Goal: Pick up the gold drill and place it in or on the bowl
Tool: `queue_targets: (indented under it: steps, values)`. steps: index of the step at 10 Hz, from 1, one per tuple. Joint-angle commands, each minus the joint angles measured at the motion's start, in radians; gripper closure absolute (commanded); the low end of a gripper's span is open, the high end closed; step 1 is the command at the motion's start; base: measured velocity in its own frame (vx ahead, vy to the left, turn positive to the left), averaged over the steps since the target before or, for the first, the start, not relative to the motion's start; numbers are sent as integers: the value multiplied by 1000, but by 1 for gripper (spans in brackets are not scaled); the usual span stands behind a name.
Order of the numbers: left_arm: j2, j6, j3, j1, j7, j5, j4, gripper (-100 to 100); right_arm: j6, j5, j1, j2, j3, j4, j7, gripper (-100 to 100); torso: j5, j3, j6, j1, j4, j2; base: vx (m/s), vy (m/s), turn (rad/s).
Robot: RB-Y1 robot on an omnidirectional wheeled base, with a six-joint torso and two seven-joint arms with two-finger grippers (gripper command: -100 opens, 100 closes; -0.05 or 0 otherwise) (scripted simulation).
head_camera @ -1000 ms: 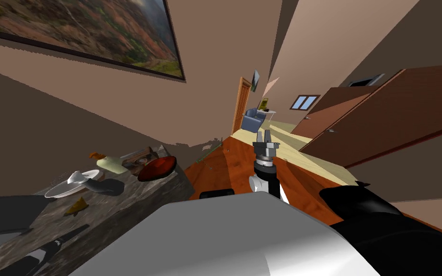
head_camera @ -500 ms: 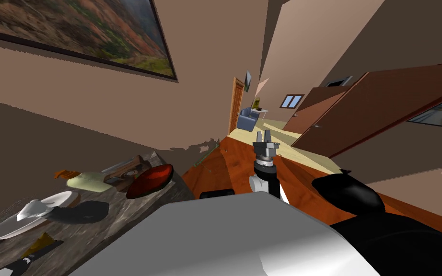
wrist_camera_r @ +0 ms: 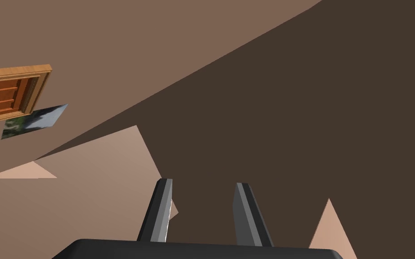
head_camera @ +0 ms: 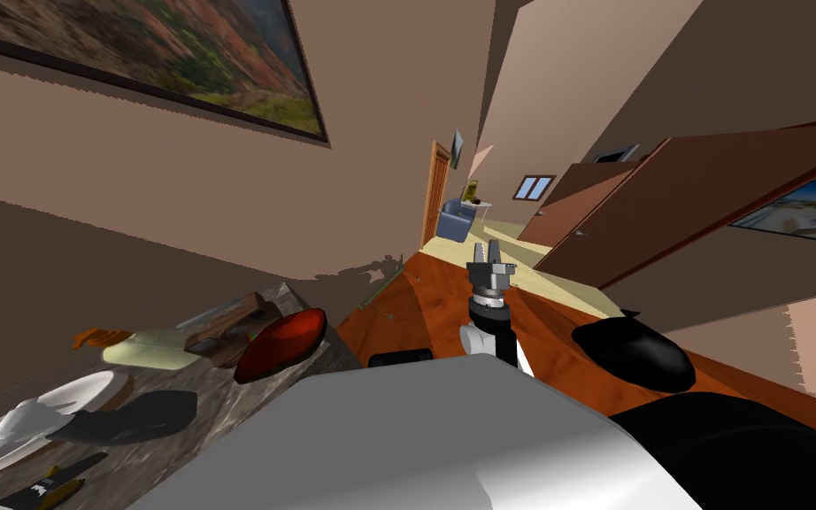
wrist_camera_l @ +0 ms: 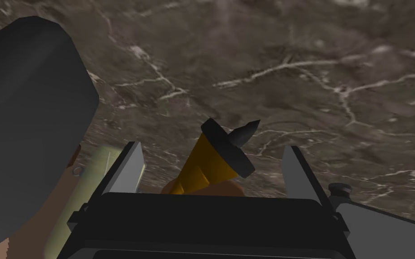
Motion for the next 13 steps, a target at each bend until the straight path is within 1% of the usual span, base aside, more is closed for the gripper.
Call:
queue_targets:
  steps: [1, 2, 3, 4, 8, 9, 10, 11, 12, 13]
  values:
    - [-34, 5, -16, -22, -17, -12, 13, -100, 0, 0, 0, 0, 0, 0, 0, 0, 0, 0, 0, 0, 0, 0, 40, 38, -78]
    - [-56, 9, -27, -38, -26, -19, 21, -100, 0, 0, 0, 0, 0, 0, 0, 0, 0, 0, 0, 0, 0, -1, 53, 32, -66]
    - [-41, 5, -28, -37, -18, -16, 22, -100, 0, 0, 0, 0, 0, 0, 0, 0, 0, -1, 0, 0, 0, -2, 25, 14, -12]
    - [-43, 5, -29, -39, -19, -17, 23, 100, 0, 0, 0, 0, 0, 0, 0, 0, 0, -1, 0, -1, 0, -1, 3, 4, 10]
    - [-43, 5, -29, -39, -19, -17, 23, 100, 0, 0, 0, 0, 0, 0, 0, 0, -1, 1, 0, -3, 0, 1, 0, 0, 0]
    - [-43, 5, -29, -39, -19, -17, 23, 0, 0, 0, 0, 0, 0, 0, 0, 0, -1, 1, 0, -3, 0, 1, 0, 0, 0]
    - [-13, 1, -5, -6, -7, -4, 5, 100, 0, 0, 0, 0, 0, 0, 0, 0, -1, 1, 0, -3, 0, 1, -26, -19, 85]
    - [2, -1, 3, 4, -1, 1, 0, 100, 0, 0, 0, 0, 0, 0, 0, 0, -1, 1, -1, -4, 0, 3, -46, -40, 80]
    - [-9, 4, 2, 1, -9, -2, -2, 100, 0, 0, 0, 0, 0, 0, 0, 0, -2, 2, -1, -6, 1, 4, -21, -19, 13]
    - [-7, 3, 3, 2, -7, -2, -2, 0, 0, 0, 0, 0, 0, 0, 0, 0, -1, 2, -1, -5, 1, 3, 0, 0, 0]
